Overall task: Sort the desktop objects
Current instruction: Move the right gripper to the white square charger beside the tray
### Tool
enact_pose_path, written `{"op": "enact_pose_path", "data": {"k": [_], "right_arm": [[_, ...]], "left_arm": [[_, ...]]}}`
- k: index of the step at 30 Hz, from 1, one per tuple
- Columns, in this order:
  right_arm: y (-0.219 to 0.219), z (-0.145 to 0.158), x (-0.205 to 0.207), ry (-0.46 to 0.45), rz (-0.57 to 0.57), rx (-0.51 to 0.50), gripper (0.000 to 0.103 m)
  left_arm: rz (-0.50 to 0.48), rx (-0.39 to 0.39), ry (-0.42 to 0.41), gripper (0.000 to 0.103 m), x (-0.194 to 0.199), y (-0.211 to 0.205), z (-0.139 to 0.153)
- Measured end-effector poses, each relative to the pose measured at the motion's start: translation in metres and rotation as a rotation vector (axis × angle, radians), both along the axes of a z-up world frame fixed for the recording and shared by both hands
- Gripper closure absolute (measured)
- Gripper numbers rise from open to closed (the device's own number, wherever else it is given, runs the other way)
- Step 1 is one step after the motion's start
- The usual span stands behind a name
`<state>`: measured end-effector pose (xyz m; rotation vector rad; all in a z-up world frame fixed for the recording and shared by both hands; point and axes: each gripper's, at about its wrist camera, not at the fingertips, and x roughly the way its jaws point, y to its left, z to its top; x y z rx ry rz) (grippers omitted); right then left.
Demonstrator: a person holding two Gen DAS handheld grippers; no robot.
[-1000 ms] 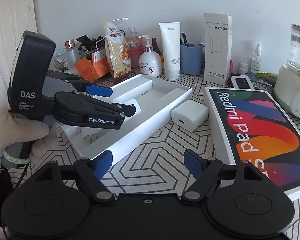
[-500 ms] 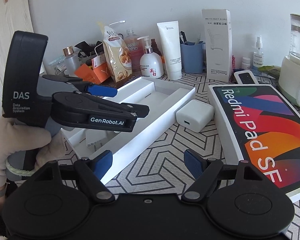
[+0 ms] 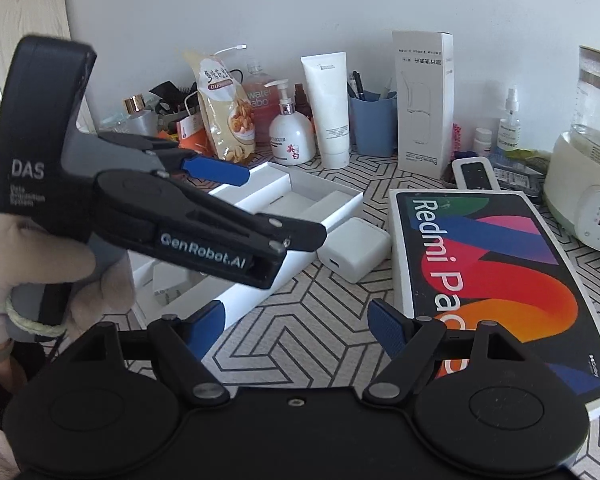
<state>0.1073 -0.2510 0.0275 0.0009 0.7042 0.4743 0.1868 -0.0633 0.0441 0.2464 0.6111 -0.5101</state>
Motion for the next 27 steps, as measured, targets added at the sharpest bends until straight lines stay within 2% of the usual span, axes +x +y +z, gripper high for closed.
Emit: {"op": "enact_pose_path", "data": {"k": [3, 7, 11, 13, 16, 18, 23, 27], "right_arm": [[0.005, 0.005, 0.013, -0.005, 0.029, -0.065, 0.02], [0.022, 0.002, 0.031, -0.038, 0.102, -0.155, 0.021], [0.05, -0.004, 0.054, -0.058, 0.16, -0.334, 0.025], [0.057, -0.007, 0.07, -0.015, 0.182, -0.368, 0.033], [0.06, -0.011, 0.093, 0.063, 0.22, -0.364, 0.038], [0.062, -0.013, 0.105, 0.092, 0.273, -0.398, 0.038], [0.064, -0.017, 0.124, 0.113, 0.296, -0.473, 0.038], [0.067, -0.022, 0.14, 0.146, 0.307, -0.521, 0.034]], "left_arm": [[0.0, -0.046, 0.027, 0.007, -0.001, 0.013, -0.002], [0.06, -0.05, -0.001, 0.005, -0.002, 0.031, -0.002], [0.111, -0.108, 0.038, 0.004, 0.007, 0.045, -0.006], [0.112, -0.115, 0.05, 0.004, 0.009, 0.046, -0.008], [0.154, -0.087, 0.018, 0.003, 0.008, 0.044, -0.009], [0.182, -0.112, 0.023, 0.003, 0.009, 0.045, -0.009], [0.187, -0.202, 0.098, 0.002, 0.018, 0.055, -0.013], [0.293, -0.166, 0.08, 0.002, 0.025, 0.06, -0.018]]}}
